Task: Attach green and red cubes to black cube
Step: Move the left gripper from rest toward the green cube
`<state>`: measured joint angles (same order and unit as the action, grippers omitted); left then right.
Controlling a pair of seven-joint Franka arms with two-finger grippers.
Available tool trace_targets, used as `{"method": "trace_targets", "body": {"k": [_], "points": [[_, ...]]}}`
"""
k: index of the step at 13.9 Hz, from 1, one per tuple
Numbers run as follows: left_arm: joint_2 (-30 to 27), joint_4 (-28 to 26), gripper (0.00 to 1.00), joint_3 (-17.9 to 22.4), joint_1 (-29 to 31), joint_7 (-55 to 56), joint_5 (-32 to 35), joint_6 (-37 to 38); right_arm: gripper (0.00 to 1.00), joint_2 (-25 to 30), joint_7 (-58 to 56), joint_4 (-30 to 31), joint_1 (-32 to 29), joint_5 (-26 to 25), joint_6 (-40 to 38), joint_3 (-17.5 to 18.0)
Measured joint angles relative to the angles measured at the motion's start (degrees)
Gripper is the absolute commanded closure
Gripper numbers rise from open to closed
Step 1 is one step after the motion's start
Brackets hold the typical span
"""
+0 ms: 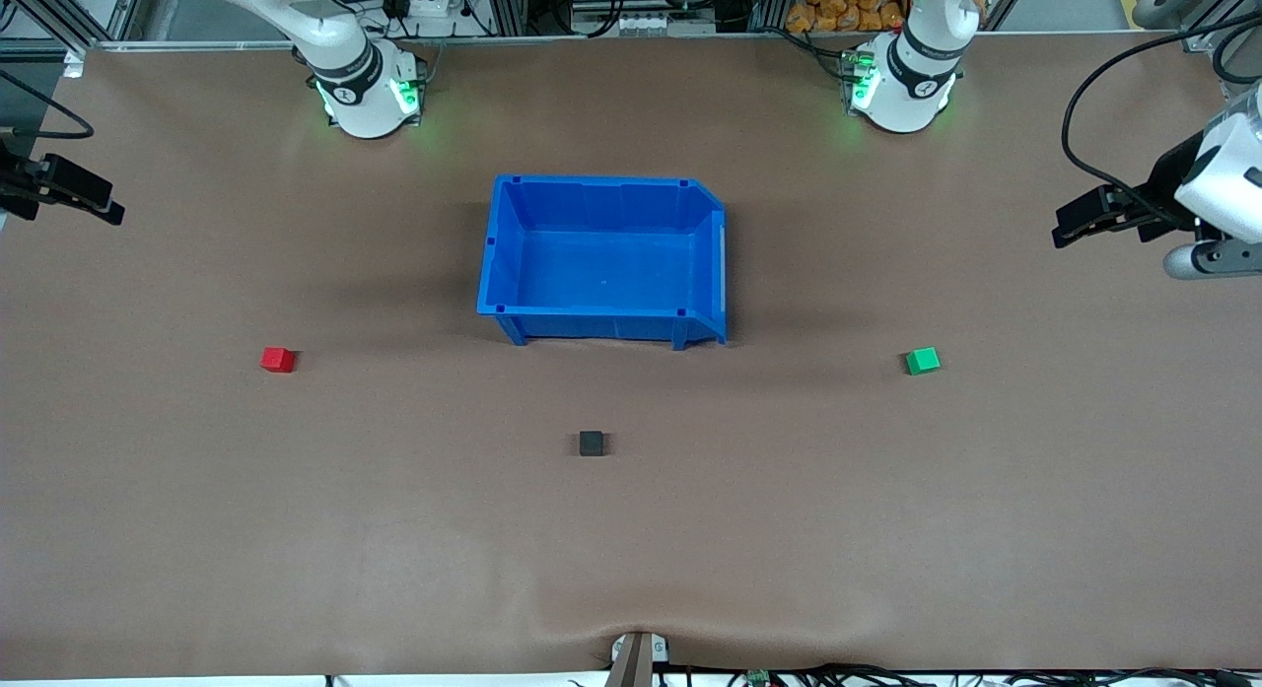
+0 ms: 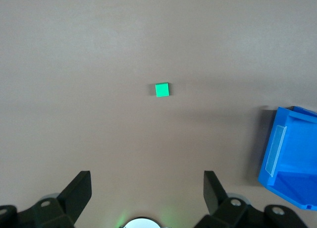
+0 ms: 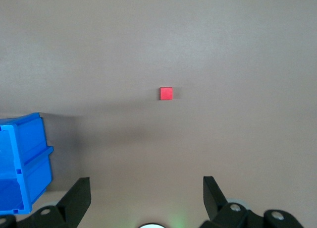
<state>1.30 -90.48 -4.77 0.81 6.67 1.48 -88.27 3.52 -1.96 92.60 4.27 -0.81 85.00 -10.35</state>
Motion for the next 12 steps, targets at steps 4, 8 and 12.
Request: {"method": "trace_targets", "body": {"k": [4, 8, 12], "points": [[0.2, 0.1, 0.0, -0.3, -0.2, 0.0, 0.0, 0.3, 0.0, 0.0, 0.0, 0.0, 0.0, 0.0, 0.1, 0.0], [1.5, 0.2, 0.0, -0.2, -0.2, 0.0, 0.0, 0.3, 0.0, -0.5, 0.0, 0.0, 0.0, 0.0, 0.1, 0.0], [3.9, 0.0, 0.0, -0.2, -0.2, 0.0, 0.0, 0.5, 0.0, -0.9, 0.0, 0.1, 0.0, 0.0, 0.1, 0.0]]}}
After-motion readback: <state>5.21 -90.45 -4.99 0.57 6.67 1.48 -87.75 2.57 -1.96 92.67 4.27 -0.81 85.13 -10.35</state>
